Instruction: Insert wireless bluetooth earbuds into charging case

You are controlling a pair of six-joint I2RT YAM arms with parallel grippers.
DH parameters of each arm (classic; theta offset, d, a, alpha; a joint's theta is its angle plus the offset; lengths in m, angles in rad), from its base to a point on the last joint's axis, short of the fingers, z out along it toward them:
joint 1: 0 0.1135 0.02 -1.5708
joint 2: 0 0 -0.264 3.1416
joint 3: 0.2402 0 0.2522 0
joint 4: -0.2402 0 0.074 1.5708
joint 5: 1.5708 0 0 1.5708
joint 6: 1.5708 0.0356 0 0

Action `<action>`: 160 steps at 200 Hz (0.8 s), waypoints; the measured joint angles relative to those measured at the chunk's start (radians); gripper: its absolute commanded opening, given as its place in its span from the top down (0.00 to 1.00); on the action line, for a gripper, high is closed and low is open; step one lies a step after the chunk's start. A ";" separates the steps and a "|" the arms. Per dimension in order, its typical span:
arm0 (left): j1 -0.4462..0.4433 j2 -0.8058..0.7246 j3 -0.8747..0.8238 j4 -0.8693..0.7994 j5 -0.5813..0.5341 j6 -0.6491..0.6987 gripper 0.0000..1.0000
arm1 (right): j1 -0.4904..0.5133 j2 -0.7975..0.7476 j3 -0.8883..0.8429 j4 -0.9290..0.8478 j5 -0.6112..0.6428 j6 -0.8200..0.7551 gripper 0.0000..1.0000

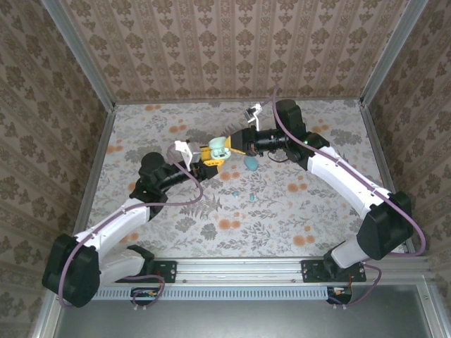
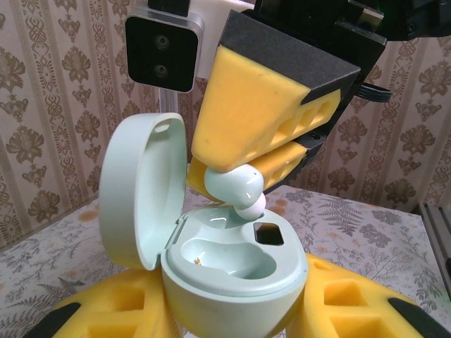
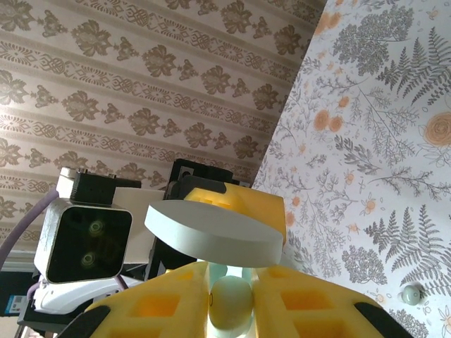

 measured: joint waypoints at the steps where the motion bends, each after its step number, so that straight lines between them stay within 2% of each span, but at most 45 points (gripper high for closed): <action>1: 0.000 0.000 0.000 0.000 0.000 0.000 0.72 | 0.000 0.000 0.000 0.000 0.000 0.000 0.76; 160: -0.006 0.017 0.002 0.023 -0.004 0.000 0.72 | 0.002 -0.049 -0.055 0.056 0.045 -0.008 0.77</action>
